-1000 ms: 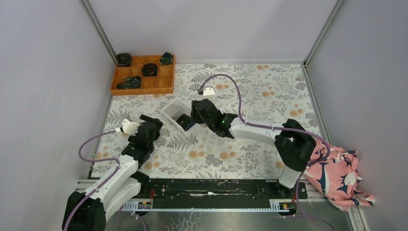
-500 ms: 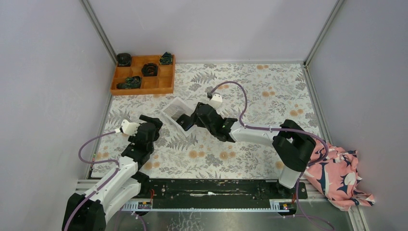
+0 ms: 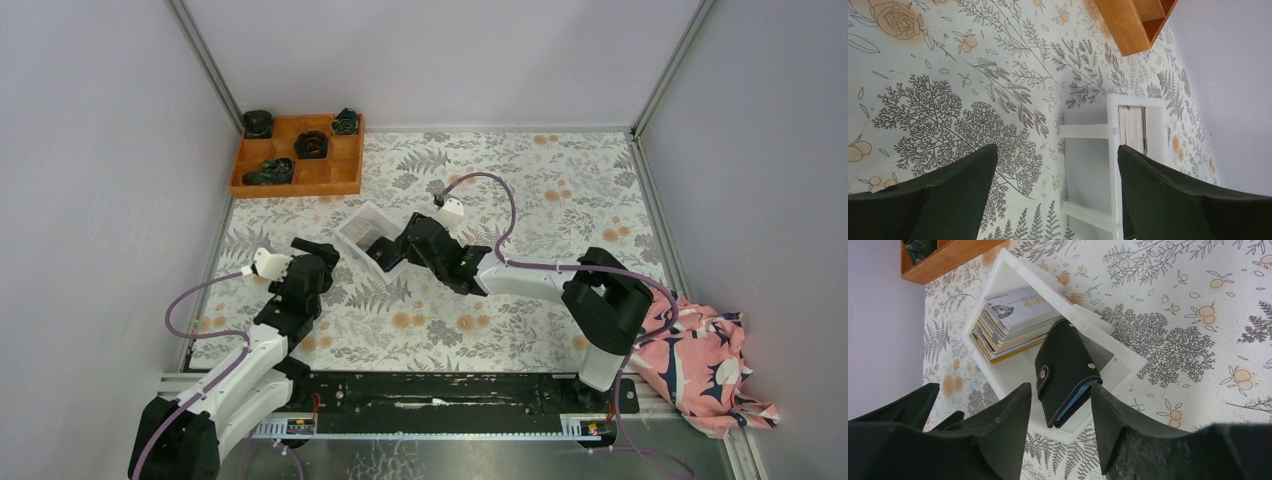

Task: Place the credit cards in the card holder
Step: Pick up the card holder from the storage box.

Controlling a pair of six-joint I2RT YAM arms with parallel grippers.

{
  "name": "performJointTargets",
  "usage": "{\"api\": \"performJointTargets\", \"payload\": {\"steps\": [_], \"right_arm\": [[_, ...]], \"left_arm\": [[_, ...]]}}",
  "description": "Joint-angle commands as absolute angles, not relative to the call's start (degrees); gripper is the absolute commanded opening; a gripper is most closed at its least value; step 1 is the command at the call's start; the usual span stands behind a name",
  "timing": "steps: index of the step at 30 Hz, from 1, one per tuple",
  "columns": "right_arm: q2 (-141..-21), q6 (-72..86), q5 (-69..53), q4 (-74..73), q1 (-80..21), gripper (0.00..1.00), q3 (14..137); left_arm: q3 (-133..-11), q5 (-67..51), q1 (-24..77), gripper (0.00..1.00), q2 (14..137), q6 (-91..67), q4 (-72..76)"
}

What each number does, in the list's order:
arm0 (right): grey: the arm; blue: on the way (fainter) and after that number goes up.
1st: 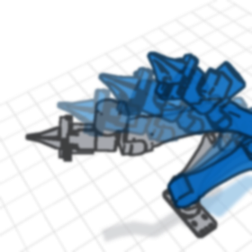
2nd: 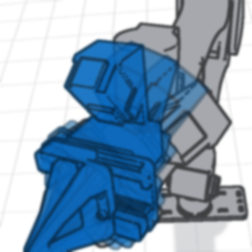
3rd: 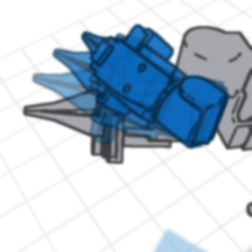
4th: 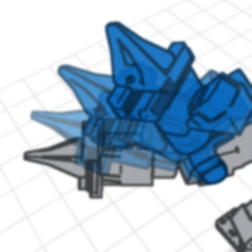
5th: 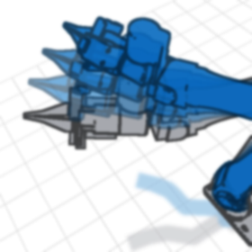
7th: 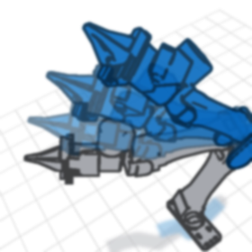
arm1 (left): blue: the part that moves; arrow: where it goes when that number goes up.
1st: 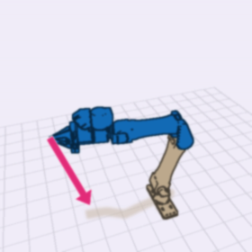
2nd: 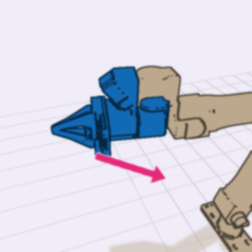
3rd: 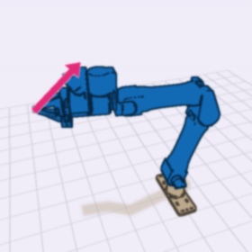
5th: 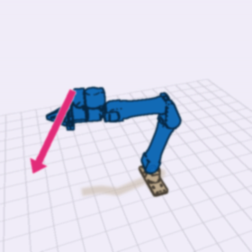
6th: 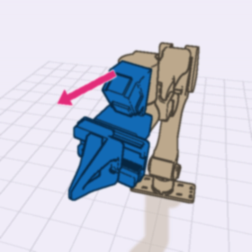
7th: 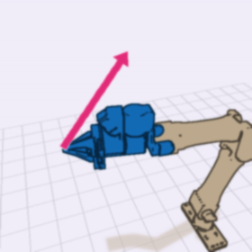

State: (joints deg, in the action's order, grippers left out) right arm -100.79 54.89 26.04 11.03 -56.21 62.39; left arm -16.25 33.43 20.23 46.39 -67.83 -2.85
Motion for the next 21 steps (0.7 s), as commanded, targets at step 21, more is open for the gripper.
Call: {"api": "performJointTargets", "payload": {"steps": [21], "right_arm": [[-106.5,59.8,23.6,15.1,-55.2,0.56,62.9]], "left_arm": [[-14.4,34.5,20.9,0.96,47.1,-68.2,2.6]]}}
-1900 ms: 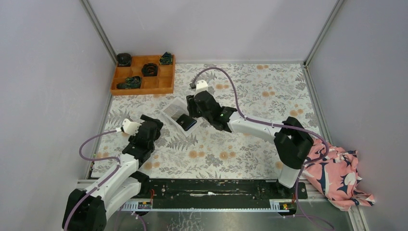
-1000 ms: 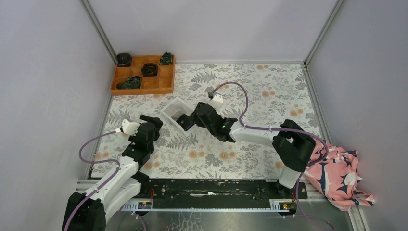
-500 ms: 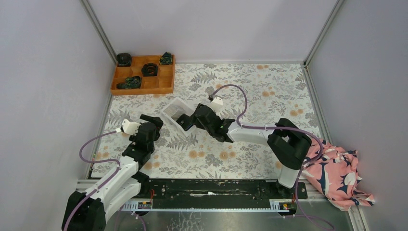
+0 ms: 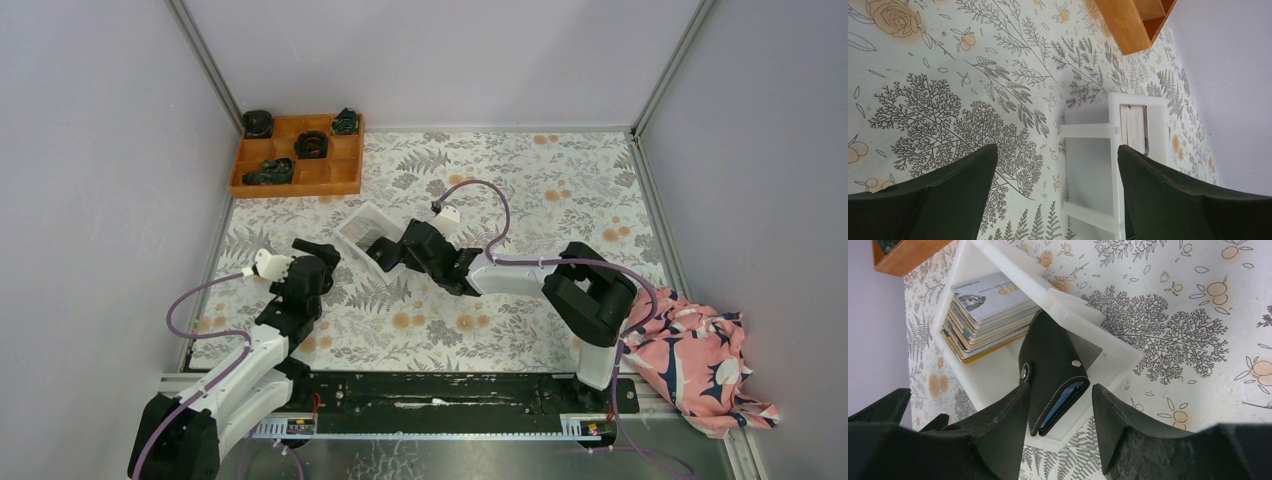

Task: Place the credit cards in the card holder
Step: Pick up the card holder from the storage box.

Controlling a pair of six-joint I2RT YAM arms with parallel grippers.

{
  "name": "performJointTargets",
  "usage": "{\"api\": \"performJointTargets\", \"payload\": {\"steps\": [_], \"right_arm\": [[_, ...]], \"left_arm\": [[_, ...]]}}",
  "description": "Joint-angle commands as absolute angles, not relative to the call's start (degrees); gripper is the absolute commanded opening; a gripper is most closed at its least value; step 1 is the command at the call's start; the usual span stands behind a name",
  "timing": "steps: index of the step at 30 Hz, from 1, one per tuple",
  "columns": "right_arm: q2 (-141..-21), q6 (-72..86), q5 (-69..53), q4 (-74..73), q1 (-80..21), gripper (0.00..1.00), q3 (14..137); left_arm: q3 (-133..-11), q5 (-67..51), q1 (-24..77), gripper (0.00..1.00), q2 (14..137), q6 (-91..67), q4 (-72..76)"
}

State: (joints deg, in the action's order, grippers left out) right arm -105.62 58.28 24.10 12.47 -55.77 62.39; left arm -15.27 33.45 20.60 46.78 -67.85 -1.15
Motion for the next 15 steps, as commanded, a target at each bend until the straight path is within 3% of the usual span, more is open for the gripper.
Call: {"api": "performJointTargets", "payload": {"steps": [1,15], "right_arm": [[-106.8,59.9,23.4,15.0,-55.1,0.56,63.1],[-109.3,60.0,20.3,17.0,-54.1,0.55,64.1]], "left_arm": [[-14.4,34.7,20.9,0.96,47.3,-68.1,2.8],[-13.5,35.1,21.0,0.96,49.6,-68.2,5.2]]}}
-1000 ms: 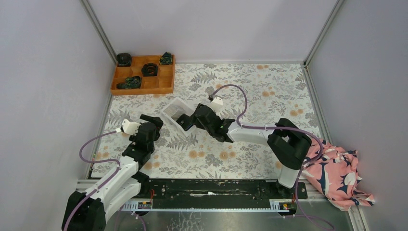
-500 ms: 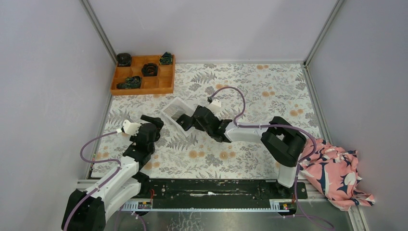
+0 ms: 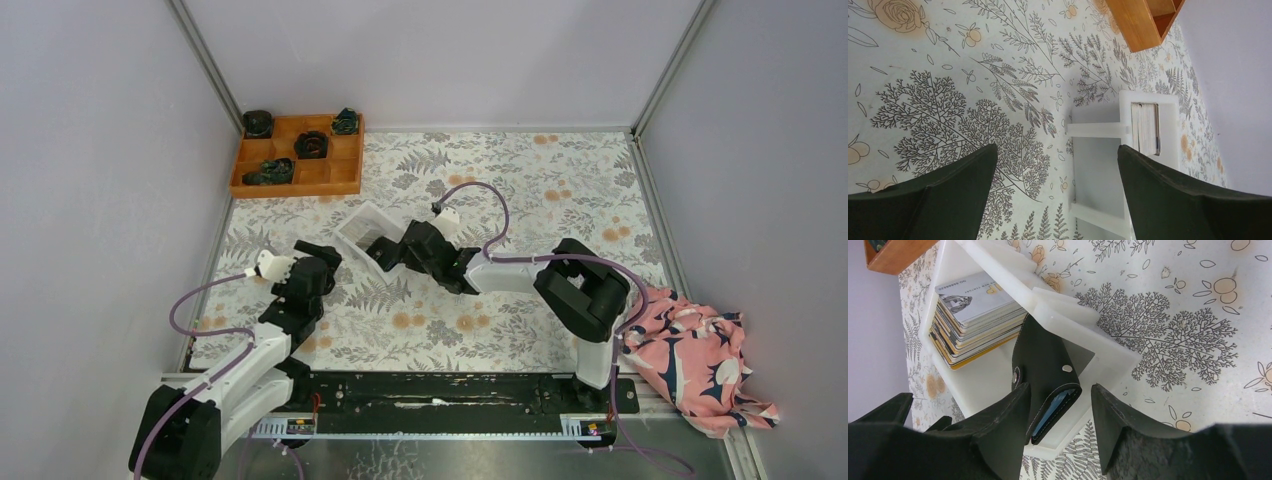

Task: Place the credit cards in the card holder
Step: Pick up the card holder from the storage box.

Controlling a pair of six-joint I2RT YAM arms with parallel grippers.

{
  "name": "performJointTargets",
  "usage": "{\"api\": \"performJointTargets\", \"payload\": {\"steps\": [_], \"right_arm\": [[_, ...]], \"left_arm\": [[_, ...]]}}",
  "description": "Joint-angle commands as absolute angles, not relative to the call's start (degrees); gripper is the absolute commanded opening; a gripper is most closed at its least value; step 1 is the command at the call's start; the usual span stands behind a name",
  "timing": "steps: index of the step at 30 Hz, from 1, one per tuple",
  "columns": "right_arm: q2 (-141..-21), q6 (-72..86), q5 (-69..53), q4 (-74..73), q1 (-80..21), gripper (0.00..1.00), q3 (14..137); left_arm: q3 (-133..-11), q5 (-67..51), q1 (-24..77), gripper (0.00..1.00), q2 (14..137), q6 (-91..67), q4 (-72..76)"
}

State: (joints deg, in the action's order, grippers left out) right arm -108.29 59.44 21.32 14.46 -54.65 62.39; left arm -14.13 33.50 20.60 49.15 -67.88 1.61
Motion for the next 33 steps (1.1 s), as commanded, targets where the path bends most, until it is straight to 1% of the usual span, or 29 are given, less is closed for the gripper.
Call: {"api": "performJointTargets", "payload": {"steps": [1,6,9,12,15,17,28,33], "right_arm": [[-109.5,60.1,20.0,17.2,-54.0,0.54,64.2],[-110.5,60.1,18.3,17.7,-53.8,0.48,64.9],[-110.6,59.9,17.8,17.8,-53.8,0.42,65.1],[-110.3,59.7,17.8,17.7,-53.8,0.34,65.0],[-110.0,59.3,17.6,17.8,-53.8,0.28,65.0],[-110.0,59.2,17.4,17.8,-53.8,0.22,65.3],[-108.0,55.0,15.7,18.0,-53.8,0.09,66.8],[-104.8,51.7,14.3,20.3,-53.8,0.07,65.7]], "left_arm": [[-13.5,35.2,20.9,0.96,49.6,-68.2,5.3],[-13.5,35.3,20.9,0.96,49.8,-68.4,5.5],[-13.4,35.4,21.0,0.96,49.6,-68.4,5.4],[-13.3,35.4,20.9,0.96,49.2,-68.4,5.3],[-13.1,35.4,20.9,0.96,49.0,-68.5,5.1],[-13.1,35.3,20.9,0.96,48.9,-68.5,5.1],[-13.7,35.8,20.9,0.96,47.2,-68.1,3.6],[-14.0,35.2,21.0,0.96,45.3,-66.7,3.1]]}}
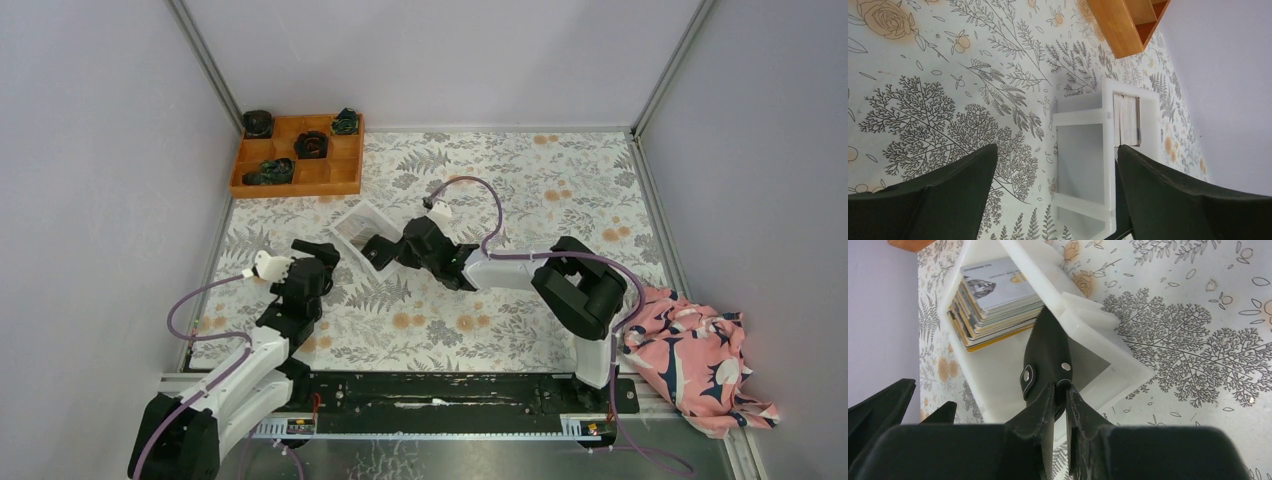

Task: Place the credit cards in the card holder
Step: Pick up the card holder from the storage box.

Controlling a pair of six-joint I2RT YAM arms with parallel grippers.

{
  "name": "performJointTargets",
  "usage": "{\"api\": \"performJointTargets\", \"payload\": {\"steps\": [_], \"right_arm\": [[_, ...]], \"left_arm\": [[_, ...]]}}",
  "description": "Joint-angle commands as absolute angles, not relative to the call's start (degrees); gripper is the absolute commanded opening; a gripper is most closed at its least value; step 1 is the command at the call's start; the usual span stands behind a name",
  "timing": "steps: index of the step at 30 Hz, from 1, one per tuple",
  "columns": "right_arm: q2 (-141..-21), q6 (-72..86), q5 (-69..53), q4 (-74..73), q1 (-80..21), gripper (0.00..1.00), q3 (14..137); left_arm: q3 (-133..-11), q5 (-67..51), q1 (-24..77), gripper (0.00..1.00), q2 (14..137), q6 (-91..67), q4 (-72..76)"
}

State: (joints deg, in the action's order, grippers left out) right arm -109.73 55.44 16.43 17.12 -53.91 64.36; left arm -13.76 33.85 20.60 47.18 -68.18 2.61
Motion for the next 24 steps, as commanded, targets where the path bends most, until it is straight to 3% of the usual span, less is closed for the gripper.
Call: {"api": "performJointTargets", "payload": {"steps": [1,15,24], "right_arm": [[-104.2,51.2,13.9,21.1,-53.8,0.06,65.3],[-93.6,40.7,9.5,19.9,-53.8,0.0,62.0],[-80.2,28.4,3.6,5.8,-53.8,0.0,59.5]], "left_arm": [[-14.1,35.0,21.0,0.97,44.7,-66.2,3.2],[-14.2,23.0,21.0,0.98,33.3,-52.1,12.6],[-13.3,-0.7,21.0,0.98,34.1,-43.9,29.2]]}}
